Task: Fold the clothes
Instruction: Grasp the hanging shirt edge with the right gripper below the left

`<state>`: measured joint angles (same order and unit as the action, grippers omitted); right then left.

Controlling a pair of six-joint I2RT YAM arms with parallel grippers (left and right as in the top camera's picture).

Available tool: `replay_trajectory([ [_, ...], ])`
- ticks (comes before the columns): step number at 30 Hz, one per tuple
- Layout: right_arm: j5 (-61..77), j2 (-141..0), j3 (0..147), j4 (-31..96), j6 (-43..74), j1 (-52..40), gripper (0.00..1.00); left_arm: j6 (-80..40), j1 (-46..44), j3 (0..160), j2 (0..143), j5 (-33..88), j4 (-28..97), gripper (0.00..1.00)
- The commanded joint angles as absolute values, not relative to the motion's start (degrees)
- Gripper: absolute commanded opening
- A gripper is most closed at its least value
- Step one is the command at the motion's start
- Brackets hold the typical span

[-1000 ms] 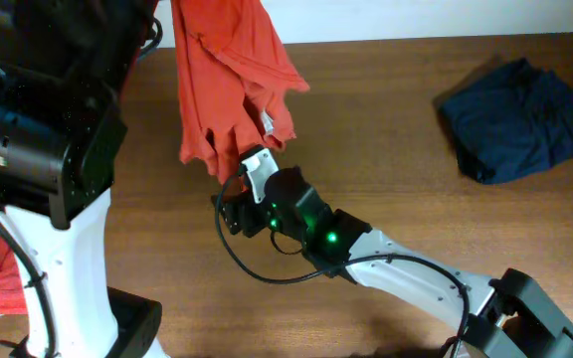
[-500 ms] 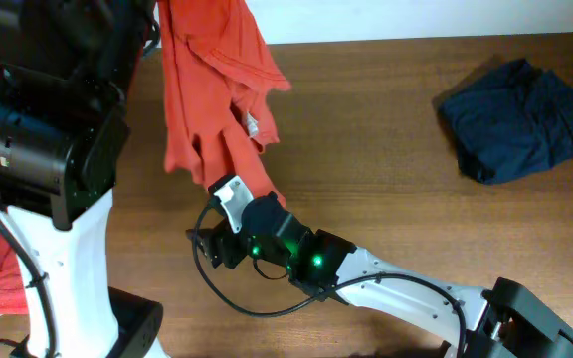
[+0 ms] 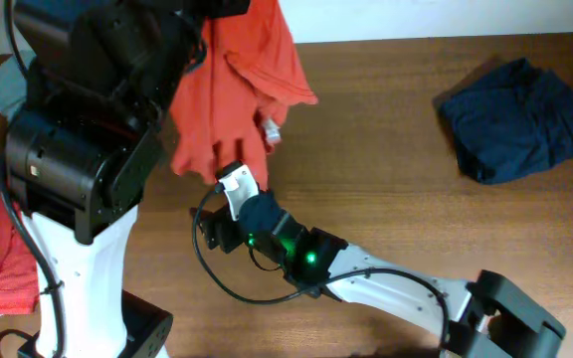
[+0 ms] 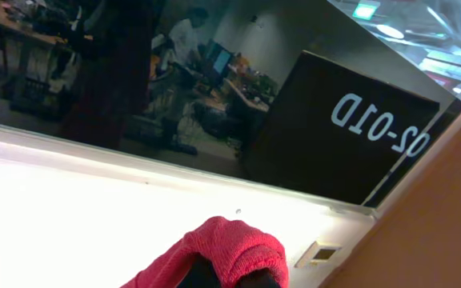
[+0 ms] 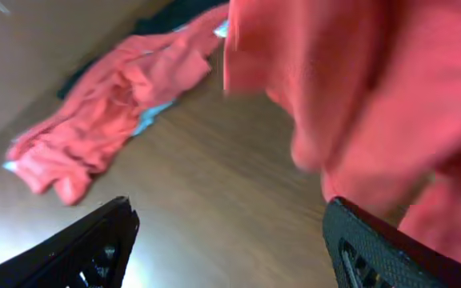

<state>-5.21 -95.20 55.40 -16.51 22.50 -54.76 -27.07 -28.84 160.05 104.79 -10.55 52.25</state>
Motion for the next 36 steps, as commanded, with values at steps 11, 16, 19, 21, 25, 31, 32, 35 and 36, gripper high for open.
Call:
replay_trajectory([
  [11, -14.0, -97.1, 56.5, -10.9, 23.0, -47.5, 0.78, -26.9, -29.3, 161.0, 104.1, -13.2, 53.1, 0.01],
  [16, -11.6, -97.1, 56.6, -11.2, 22.7, -46.0, 0.78, -26.9, -29.3, 161.0, 104.1, -14.6, 55.4, 0.01],
  [19, -9.6, -97.1, 56.6, -12.3, 22.3, -44.8, 0.78, -27.0, -29.3, 161.0, 104.1, -14.4, 56.3, 0.01],
  [21, -8.1, -97.1, 56.6, -13.0, 21.4, -44.1, 0.78, -27.0, -29.6, 161.0, 104.1, -14.2, 56.5, 0.01],
  [25, -7.8, -97.1, 56.6, -13.5, 21.3, -42.7, 0.78, -27.0, -30.7, 161.0, 104.1, -14.2, 56.5, 0.01],
  [31, -2.6, -97.1, 56.6, -14.4, 19.3, -41.1, 0.77, -26.9, -31.5, 161.0, 104.1, -14.4, 56.5, 0.01],
  [32, -1.6, -97.1, 56.6, -14.4, 19.3, -40.9, 0.73, -26.9, -31.5, 161.0, 104.1, -14.5, 56.5, 0.01],
  [35, -0.2, -97.1, 56.6, -14.6, 18.6, -40.8, 0.55, -26.9, -31.5, 161.0, 104.1, -14.5, 56.6, 0.01],
  [36, -0.1, -97.1, 56.6, -14.7, 18.4, -40.8, 0.49, -26.9, -31.5, 161.0, 104.1, -14.5, 56.6, 0.01],
])
